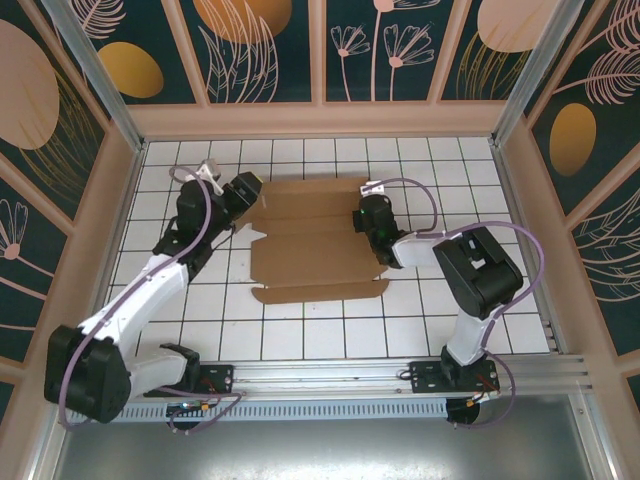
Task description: Fold the paper box
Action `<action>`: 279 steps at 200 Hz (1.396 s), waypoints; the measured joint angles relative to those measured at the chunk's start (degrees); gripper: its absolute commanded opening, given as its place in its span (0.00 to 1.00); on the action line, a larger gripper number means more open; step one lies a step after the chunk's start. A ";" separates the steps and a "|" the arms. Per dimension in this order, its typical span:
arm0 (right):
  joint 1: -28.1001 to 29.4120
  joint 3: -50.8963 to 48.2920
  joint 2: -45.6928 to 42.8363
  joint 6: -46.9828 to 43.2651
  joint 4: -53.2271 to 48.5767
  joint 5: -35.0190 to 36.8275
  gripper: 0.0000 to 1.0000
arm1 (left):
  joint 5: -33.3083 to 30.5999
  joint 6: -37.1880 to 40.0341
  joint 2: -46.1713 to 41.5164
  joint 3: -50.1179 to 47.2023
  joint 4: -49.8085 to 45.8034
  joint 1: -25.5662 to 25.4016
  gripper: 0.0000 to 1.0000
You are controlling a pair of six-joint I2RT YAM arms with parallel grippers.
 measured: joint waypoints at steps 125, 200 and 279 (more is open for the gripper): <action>0.00 -5.64 -1.07 -0.42 8.22 -1.79 0.00 | 9.77 13.99 18.71 11.26 -15.61 4.13 0.62; -0.42 -6.62 -1.73 0.70 9.01 -3.74 0.00 | 16.20 7.69 18.88 4.46 -2.64 4.81 0.46; -0.44 -6.62 -2.05 2.64 8.52 -5.20 0.00 | 22.97 -5.01 18.88 -6.58 21.16 6.34 0.36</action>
